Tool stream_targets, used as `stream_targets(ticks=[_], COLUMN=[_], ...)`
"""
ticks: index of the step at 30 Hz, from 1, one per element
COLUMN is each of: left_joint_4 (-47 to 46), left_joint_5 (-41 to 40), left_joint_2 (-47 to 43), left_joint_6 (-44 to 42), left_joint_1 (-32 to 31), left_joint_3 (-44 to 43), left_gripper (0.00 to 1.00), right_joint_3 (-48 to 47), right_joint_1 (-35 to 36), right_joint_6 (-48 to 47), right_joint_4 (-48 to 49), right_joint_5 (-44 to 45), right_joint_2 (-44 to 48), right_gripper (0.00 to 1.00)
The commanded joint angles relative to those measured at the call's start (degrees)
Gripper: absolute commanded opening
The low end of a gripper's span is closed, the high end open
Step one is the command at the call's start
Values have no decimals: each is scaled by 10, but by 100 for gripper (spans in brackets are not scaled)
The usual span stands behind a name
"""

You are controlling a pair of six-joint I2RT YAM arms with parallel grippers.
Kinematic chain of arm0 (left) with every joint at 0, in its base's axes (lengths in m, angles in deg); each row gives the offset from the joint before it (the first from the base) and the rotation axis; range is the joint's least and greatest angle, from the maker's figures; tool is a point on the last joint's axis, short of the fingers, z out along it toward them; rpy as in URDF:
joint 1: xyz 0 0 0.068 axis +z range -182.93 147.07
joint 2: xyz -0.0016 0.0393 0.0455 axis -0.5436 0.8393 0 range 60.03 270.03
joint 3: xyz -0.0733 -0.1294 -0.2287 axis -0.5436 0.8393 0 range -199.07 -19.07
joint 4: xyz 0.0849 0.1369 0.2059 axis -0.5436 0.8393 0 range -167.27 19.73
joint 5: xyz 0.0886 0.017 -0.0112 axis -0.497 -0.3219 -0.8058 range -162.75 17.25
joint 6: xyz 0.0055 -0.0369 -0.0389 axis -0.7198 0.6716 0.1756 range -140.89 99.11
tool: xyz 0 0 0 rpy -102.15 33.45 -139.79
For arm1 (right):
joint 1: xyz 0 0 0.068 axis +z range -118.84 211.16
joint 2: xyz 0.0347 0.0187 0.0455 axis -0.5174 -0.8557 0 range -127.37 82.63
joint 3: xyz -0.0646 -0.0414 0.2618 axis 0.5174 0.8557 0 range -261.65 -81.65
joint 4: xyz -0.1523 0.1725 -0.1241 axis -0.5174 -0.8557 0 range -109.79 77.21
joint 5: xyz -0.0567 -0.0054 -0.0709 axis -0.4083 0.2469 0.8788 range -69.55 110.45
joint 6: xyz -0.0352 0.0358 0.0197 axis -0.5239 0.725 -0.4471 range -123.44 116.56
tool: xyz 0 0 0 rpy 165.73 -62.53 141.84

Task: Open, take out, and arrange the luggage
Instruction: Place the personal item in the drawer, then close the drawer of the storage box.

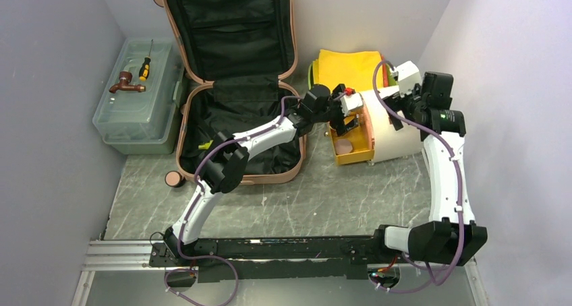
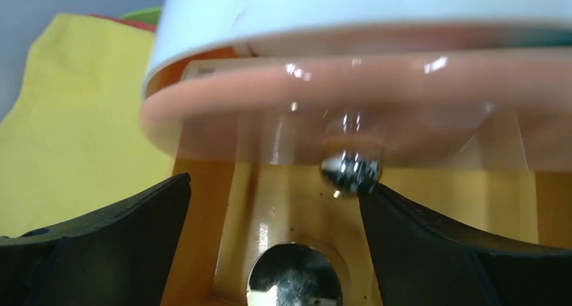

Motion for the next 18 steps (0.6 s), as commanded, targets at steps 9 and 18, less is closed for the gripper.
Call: stream_targets(ticks=[9, 18], left_joint_4=[-44, -65], left_joint_5=[-35, -105], left_joint_2=[-23, -27], left_joint_6=[-1, 102], left_joint_1=[-1, 29], left_joint_3=[-53, -120], left_gripper=[99, 99], right_joint_3=[-30, -27], right_joint_1=[-63, -79], right_joint_6=[42, 54], right_joint_4=[-3, -6], right_joint_5=[30, 41], right_joint_2=[-37, -53], right_gripper=[100, 100])
